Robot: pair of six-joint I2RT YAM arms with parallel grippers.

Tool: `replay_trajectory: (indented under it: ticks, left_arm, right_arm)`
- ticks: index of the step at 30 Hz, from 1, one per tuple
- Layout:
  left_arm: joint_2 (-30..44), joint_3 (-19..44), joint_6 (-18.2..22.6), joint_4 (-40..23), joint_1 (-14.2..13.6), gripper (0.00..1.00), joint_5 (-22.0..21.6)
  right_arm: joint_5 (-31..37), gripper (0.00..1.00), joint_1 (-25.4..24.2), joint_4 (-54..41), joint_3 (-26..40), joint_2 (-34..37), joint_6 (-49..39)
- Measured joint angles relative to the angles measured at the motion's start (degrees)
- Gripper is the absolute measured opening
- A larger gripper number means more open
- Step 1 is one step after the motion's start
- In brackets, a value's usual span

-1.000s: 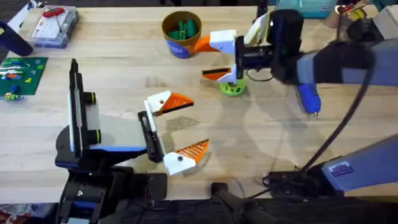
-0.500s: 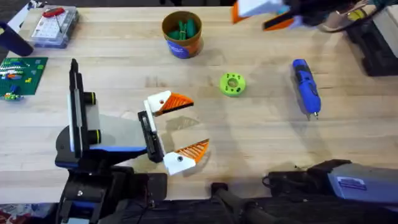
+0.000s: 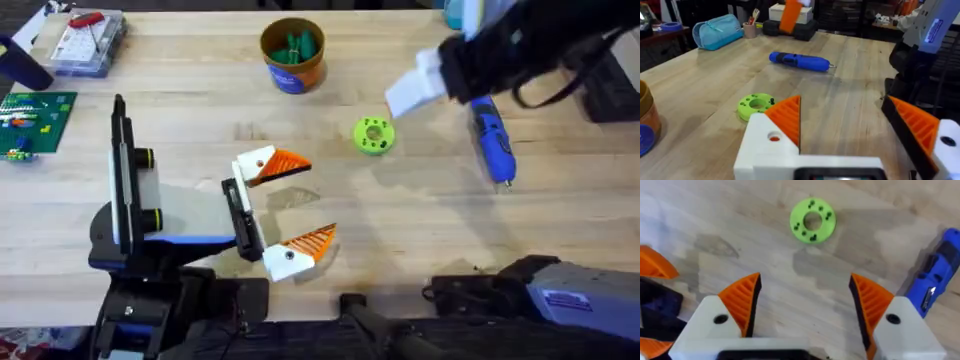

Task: Pick up the gripper from the table and insert it into the empty holder that is missing its gripper. Then pick up a screw, insert it into the mounting hole, and use the screwdriver to tighten it. Finally, clean up the table by picking up the vegetable and placing it into the bucket.

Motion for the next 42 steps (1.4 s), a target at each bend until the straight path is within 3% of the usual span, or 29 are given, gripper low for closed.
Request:
replay_trajectory:
  ticks: [12,26,42]
  left_arm:
    - [0.0,0.0,0.0,0.0,0.0,0.986,0.0]
    - [0.0,0.0,0.0,0.0,0.0,0.986,0.0]
    - [0.0,0.0,0.0,0.0,0.0,0.986,0.0]
  right_arm:
    - [1.2,0.995,0.3,5.6,-13.6,0.1,1.9]
    - [1.2,0.995,2.4,13.7,-22.1,0.1,2.0]
    - [1.2,0.995,3.4,15.5,-24.6,0.3,2.0]
